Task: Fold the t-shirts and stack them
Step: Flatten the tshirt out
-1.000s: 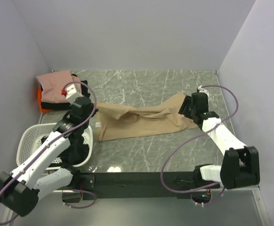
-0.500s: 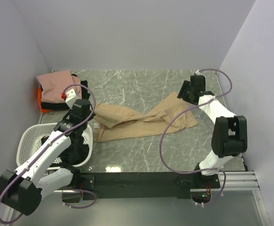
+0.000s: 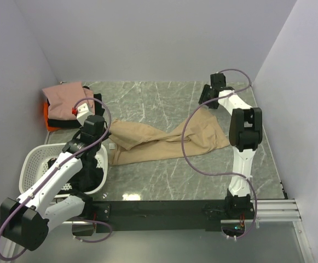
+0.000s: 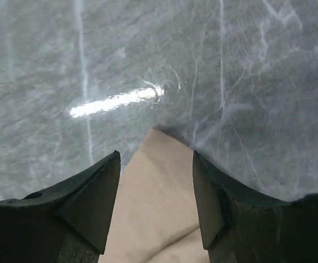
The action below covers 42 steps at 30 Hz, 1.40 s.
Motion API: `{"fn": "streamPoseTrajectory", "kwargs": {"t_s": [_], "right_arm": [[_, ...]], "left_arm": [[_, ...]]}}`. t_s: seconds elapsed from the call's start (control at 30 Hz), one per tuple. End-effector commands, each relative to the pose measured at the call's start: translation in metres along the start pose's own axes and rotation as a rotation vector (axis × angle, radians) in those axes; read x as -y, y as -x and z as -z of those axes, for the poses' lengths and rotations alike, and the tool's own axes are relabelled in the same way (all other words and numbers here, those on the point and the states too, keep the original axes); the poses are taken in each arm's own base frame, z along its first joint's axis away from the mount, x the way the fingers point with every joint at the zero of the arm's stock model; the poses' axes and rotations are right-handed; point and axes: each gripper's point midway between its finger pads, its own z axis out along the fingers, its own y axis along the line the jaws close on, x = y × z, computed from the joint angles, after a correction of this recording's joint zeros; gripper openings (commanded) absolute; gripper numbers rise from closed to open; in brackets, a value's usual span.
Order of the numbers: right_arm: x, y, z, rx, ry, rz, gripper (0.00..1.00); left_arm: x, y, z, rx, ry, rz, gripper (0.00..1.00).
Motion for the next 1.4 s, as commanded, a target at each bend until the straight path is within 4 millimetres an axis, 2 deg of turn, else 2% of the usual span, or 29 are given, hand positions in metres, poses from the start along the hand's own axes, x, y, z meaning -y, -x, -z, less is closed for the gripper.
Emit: {"fn": "streamPoseTrajectory", "kwargs": {"t_s": [0.0,0.2,0.4,0.93,1.23,1.33,1.37], "right_arm": [[-0.006,0.008,0.003,-0.011,-0.030,0.046,0.62],[-0.005,0.006,-0.010,-0.045,-0.061,0.062,0.62],[-0.001,-0.007,-0.023,-0.124,-0.118,0.101,0.62],[-0.007,-0.013,-0.025,-0.149,-0.132,0.147,0.59],[-0.010,-0.013,-0.034,-0.182,-0.124,0.153,0.47],[-0.014,-0.010,-0.033,-0.169,-0.102,0.150,0.41],[-0.013,-0.012,-0.031,-0.171,-0.095,0.151,0.36]], "left_arm": [[0.008,0.010,0.001,0.022,-0.028,0.005,0.01],[0.009,0.009,0.001,0.017,-0.040,0.006,0.01],[0.011,0.012,0.004,0.022,-0.051,0.008,0.01],[0.011,0.017,0.009,0.038,-0.061,0.018,0.00],[0.011,0.019,0.012,0.046,-0.067,0.024,0.01],[0.009,0.019,0.013,0.050,-0.064,0.025,0.01],[0.009,0.020,0.014,0.052,-0.066,0.026,0.01]]}}
